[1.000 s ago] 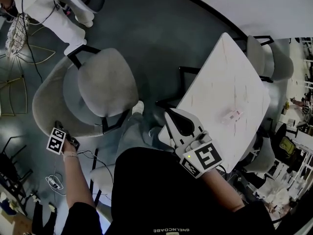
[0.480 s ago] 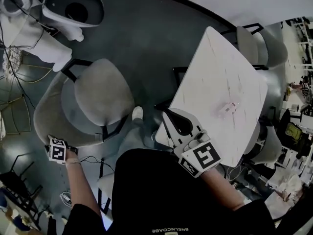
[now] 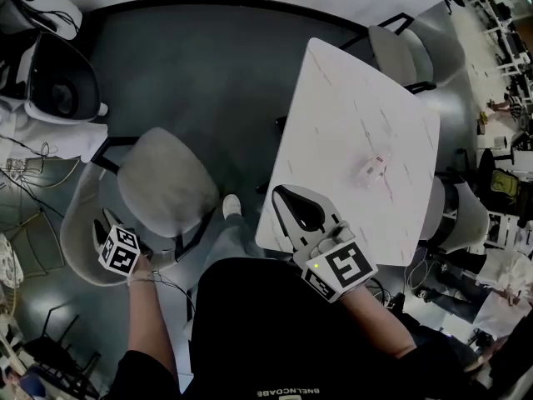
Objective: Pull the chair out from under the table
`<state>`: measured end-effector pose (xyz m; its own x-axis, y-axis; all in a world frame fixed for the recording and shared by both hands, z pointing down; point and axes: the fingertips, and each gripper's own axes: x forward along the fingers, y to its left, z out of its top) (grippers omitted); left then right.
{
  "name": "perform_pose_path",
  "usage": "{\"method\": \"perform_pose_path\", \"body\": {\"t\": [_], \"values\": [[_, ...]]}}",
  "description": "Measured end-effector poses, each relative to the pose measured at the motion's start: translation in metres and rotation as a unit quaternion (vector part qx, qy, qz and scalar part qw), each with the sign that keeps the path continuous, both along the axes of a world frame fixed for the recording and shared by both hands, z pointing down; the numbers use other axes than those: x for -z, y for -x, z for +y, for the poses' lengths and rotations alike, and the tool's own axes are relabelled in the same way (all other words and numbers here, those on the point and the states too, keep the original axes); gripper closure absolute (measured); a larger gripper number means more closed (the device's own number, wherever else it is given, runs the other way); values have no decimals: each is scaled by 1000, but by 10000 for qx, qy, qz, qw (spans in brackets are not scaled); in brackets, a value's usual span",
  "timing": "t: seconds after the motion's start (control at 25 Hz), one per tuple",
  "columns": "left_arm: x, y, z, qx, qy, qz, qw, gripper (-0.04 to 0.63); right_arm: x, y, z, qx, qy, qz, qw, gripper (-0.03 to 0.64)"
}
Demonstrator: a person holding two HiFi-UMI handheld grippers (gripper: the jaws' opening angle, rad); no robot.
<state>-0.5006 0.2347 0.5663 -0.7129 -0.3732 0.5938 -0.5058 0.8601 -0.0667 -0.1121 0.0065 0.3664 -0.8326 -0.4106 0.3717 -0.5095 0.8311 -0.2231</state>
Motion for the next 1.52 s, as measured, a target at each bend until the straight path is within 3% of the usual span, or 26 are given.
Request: {"method": "perform_pose_path", "body": {"t": [0.16,0.24,0.32,0.52,0.72,1.0,1.12,1.36,1.52], "values": [[22,-52,-90,-1111,-601,149,9919,500,8,-33,-9,-455,-108,-33,9989,603],[37,-87,-133,-1752,-866,212,9805,532,12,-51,-13,-695,-165,-63,9974,601],[55,-128,-172,-2443,-1217,333,9615,573,17,-70,-16,-929,-215,-96,9954,603],[102,-244,-245,-3971,-2007,933,8907,591,28,-122,-20,-1495,-333,-190,9880,602],[149,-355,-282,-5181,-2474,1352,8075,591,42,-178,-18,-2063,-491,-284,9769,603],[199,-480,-297,-6314,-2642,1630,7106,591,55,-262,-16,-2927,-663,-394,9531,603],[213,-528,-297,-6662,-2695,1907,6688,591,59,-296,-12,-3264,-701,-463,9415,603],[238,-609,-292,-7290,-2649,2114,5947,591,58,-355,-1,-3856,-759,-570,9178,603],[254,-651,-287,-7601,-2605,2166,5546,591,54,-388,7,-4160,-735,-603,9044,603]]}}
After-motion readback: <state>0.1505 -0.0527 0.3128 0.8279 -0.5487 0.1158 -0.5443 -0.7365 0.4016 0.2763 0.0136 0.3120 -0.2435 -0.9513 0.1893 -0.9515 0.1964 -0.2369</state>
